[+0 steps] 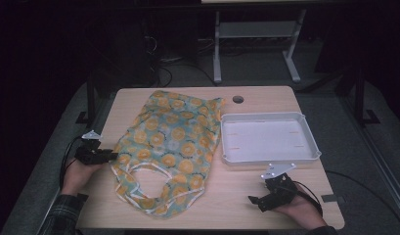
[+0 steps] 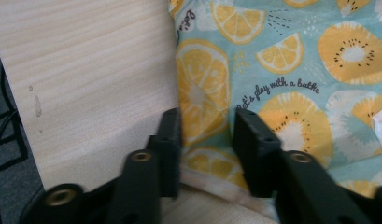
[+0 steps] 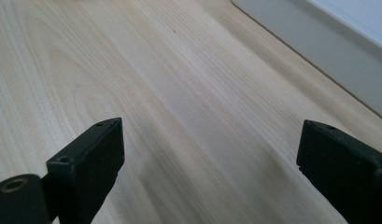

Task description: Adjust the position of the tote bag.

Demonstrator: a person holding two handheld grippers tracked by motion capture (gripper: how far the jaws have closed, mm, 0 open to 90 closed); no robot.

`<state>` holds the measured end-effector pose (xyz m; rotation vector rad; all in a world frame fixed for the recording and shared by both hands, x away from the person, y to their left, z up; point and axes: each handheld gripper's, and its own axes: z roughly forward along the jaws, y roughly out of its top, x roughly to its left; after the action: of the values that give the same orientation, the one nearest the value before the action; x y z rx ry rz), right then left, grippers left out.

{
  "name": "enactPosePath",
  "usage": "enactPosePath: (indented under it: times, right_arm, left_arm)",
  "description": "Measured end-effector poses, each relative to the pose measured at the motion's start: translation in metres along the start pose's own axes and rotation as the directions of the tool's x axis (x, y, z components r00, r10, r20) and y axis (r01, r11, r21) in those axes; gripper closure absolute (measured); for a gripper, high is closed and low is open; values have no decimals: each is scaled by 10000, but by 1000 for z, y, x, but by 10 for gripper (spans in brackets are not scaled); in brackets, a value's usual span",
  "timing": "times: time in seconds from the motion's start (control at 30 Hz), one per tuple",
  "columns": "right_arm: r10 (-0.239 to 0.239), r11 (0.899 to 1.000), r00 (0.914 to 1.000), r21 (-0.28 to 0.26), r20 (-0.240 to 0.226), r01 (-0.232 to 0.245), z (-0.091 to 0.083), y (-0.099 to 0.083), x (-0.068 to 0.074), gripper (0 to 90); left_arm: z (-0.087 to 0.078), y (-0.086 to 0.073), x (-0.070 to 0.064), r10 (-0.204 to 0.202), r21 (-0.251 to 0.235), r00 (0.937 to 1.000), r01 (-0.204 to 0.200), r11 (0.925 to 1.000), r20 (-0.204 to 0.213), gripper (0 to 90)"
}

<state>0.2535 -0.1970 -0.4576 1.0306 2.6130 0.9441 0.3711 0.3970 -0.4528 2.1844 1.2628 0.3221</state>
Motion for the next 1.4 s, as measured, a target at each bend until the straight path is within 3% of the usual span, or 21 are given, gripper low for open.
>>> enactPosePath:
  times: [0.13,0.2,0.43,0.6,0.97,1.13,1.23,1.3,1.4]
  right_arm:
    - [-21,10000,10000,8,-3,21,0,0,0,69]
    - [-54,10000,10000,-23,-12,54,0,0,1,88]
    - [-79,9990,9997,-437,-245,68,-3,14,9,159]
    - [-494,9974,9966,-554,-667,457,5,33,19,218]
    - [-579,9982,9811,37,-1844,596,44,76,30,369]
    - [-636,9971,9793,300,-1922,706,61,89,28,494]
    - [-565,9967,9772,449,-2048,671,68,92,26,640]
    - [-766,9945,9772,546,-1978,890,70,93,23,755]
    - [-1175,9888,9765,704,-1805,1320,70,94,21,851]
  left_arm:
    - [0,0,-1,96,118,9998,-98,9999,194,860]
    - [-1,1,-4,221,249,9993,-228,9994,297,892]
    - [-7,-1,-17,305,479,9979,-333,9983,580,898]
    - [-17,-7,-25,269,363,9965,-299,9989,794,898]
    - [-31,-14,-41,374,71,9942,-383,9992,1005,898]
    - [-32,-17,-46,372,80,9918,-385,9992,1221,898]
    - [-32,-19,-50,438,145,9898,-462,9988,1352,898]
    - [-34,-20,-54,484,105,9877,-505,9987,1484,898]
    - [-37,-22,-61,535,90,9845,-558,9984,1673,898]
